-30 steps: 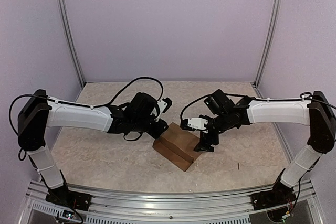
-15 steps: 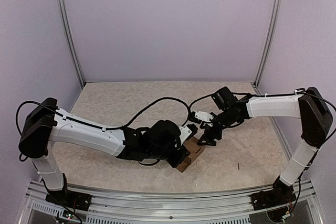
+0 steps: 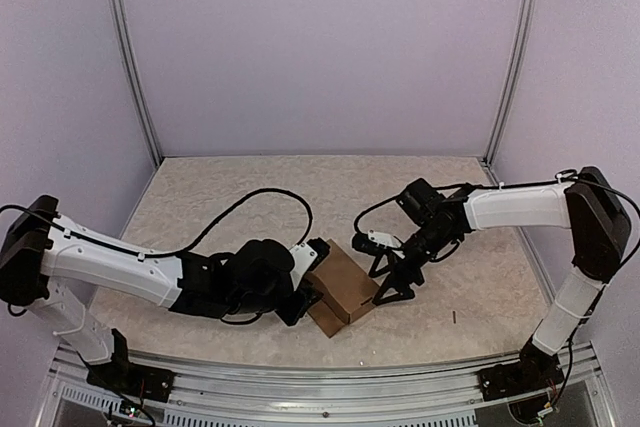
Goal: Fold the paper box
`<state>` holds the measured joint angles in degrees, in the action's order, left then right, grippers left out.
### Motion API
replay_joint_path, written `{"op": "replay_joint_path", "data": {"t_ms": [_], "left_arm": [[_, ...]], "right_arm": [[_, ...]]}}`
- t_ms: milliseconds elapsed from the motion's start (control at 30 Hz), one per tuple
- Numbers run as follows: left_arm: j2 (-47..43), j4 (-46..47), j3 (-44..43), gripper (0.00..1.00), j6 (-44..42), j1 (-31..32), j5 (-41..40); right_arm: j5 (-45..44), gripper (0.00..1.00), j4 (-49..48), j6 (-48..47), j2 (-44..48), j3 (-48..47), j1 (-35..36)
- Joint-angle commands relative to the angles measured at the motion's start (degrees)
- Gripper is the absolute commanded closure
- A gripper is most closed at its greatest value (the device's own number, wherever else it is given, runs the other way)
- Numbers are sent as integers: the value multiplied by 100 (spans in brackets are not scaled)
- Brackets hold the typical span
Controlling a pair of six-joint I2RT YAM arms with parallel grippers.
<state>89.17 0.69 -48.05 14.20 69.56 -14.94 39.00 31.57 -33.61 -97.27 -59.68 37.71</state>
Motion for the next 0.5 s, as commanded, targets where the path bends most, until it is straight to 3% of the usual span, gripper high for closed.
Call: {"op": "replay_joint_path", "data": {"t_ms": [0,167,333,467], "left_arm": [[-292,436,299,68,-146,241,401],[-31,422,242,69,-246,523,575],[-15,326,446,68,-205,681,580],[-170,181,704,70,-276,673,842]], "right_arm": [[418,11,637,-329,36,96,370],[625,11,1308,-714,122,-52,509],[-320,10,1262,-713,483,-107,438],[-1150,13,591,-343,706,-127,425]]}}
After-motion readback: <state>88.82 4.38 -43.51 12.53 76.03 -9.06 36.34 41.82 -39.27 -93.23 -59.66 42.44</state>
